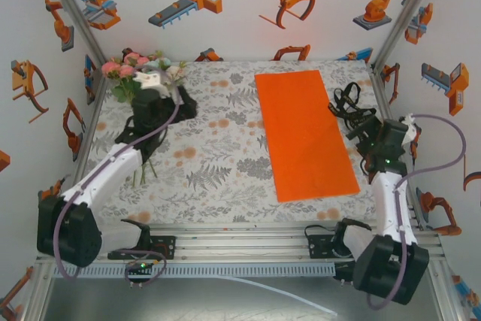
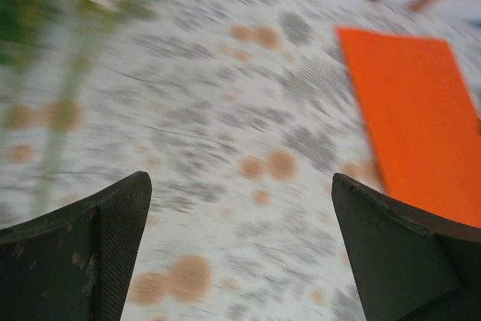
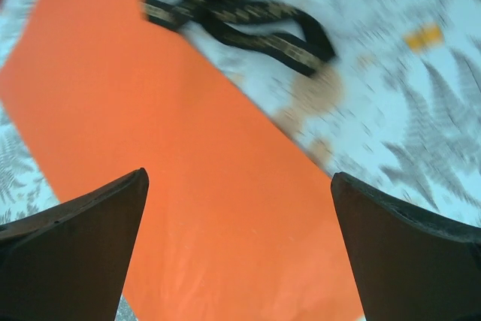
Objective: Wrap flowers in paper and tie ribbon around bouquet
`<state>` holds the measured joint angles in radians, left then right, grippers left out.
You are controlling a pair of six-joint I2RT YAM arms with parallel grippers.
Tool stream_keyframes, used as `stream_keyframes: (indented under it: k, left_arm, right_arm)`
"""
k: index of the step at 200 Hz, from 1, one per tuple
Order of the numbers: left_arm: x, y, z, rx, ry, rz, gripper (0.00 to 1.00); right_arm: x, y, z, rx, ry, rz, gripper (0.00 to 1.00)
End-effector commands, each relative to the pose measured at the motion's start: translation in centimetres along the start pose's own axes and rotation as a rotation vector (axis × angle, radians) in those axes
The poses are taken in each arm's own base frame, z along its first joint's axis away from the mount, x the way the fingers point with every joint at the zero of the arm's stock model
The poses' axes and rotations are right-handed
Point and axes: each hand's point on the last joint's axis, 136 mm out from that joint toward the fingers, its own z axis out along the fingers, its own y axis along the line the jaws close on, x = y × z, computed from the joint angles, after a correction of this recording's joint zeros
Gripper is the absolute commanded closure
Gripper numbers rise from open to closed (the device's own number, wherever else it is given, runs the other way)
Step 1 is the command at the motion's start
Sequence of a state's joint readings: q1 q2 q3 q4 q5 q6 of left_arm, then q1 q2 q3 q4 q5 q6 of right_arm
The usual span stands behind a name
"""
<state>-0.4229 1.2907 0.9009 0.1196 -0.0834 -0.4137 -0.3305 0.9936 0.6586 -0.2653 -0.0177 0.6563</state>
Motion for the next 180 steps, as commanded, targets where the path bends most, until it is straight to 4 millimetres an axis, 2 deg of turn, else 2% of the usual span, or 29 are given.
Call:
stream_keyframes:
  k: [1, 13, 34, 58, 88, 107, 128, 140, 162, 180]
  left_arm:
    - [8.1, -6.4, 1.6, 0.139, 0.305, -0.079, 0.04]
    - [9.8, -9.7, 2.6, 0.182, 0.346, -0.054, 0.04]
    - [12.9, -14.3, 4.2, 0.238, 0.410, -0.010, 0.04]
    - [16.1, -17.6, 5.9, 0.292, 0.483, 0.020, 0.05]
    - [19.2, -20.3, 6.7, 0.343, 0.549, 0.042, 0.05]
    - [20.3, -21.0, 6.9, 0.354, 0.566, 0.055, 0.05]
    - [20.7, -20.8, 7.2, 0.344, 0.572, 0.066, 0.04]
    - [20.8, -20.3, 7.5, 0.318, 0.573, 0.073, 0.04]
    - [20.7, -18.7, 8.0, 0.256, 0.571, 0.070, 0.02]
    - [20.5, -17.0, 8.6, 0.205, 0.567, 0.055, 0.00]
  right_arm:
    - [4.1, -3.5, 0.5, 0.095, 0.209, 0.175, 0.01]
    - [4.6, -4.8, 0.8, 0.141, 0.212, 0.209, 0.01]
    - [5.4, -5.9, 1.1, 0.163, 0.223, 0.233, 0.00]
    - [6.7, -6.4, 1.5, 0.154, 0.250, 0.238, 0.01]
    - [8.1, -7.3, 2.3, 0.153, 0.263, 0.241, 0.01]
    - [8.7, -6.9, 3.1, 0.123, 0.305, 0.238, 0.01]
    - [9.5, -5.5, 4.0, 0.037, 0.366, 0.234, 0.12]
    - [10.2, -4.6, 4.2, -0.018, 0.397, 0.242, 0.22]
    - [11.8, -2.2, 3.6, -0.117, 0.455, 0.247, 0.28]
    - [13.7, 0.2, 2.7, -0.181, 0.520, 0.205, 0.29]
